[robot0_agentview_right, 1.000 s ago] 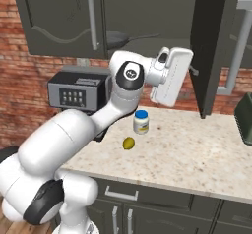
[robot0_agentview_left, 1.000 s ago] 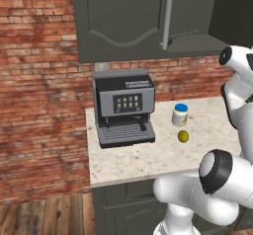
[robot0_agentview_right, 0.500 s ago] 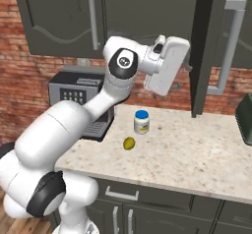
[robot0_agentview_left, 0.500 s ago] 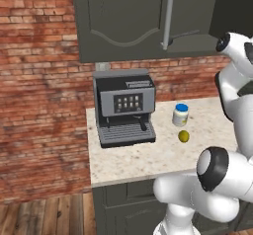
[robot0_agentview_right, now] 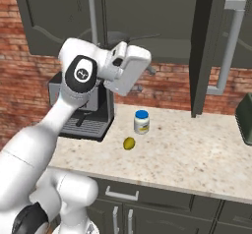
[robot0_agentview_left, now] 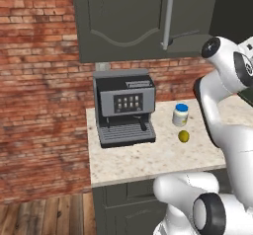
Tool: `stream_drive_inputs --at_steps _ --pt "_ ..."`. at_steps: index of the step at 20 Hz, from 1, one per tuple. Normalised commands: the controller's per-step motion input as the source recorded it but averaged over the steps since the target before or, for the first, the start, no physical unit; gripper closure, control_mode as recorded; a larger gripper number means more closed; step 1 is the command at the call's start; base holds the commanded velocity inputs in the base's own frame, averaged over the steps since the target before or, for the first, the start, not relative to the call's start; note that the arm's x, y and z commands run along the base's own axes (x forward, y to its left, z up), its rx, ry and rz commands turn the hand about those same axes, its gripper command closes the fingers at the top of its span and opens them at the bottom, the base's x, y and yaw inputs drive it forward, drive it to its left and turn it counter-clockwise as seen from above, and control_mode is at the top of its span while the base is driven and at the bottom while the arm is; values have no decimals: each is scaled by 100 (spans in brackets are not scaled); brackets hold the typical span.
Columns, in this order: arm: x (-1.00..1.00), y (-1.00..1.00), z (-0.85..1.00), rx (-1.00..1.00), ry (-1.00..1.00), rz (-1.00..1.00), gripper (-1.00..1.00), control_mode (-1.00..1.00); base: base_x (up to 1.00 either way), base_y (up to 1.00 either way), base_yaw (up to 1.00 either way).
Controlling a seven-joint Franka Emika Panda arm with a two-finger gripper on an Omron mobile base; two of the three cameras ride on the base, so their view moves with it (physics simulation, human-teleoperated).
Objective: Pick the pan from the cabinet and place it on the stove. Then turn on the stove burner for the pan.
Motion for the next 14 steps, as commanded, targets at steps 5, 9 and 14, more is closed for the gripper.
stream_drive_inputs --at_steps 5,9,14 --pt "-26 91 -2 23 -42 9 -100 -100 0 0 0" --pt "-3 80 0 27 -43 12 -100 -100 0 0 0" --pt "1 55 1 25 -49 17 -100 -100 0 0 0"
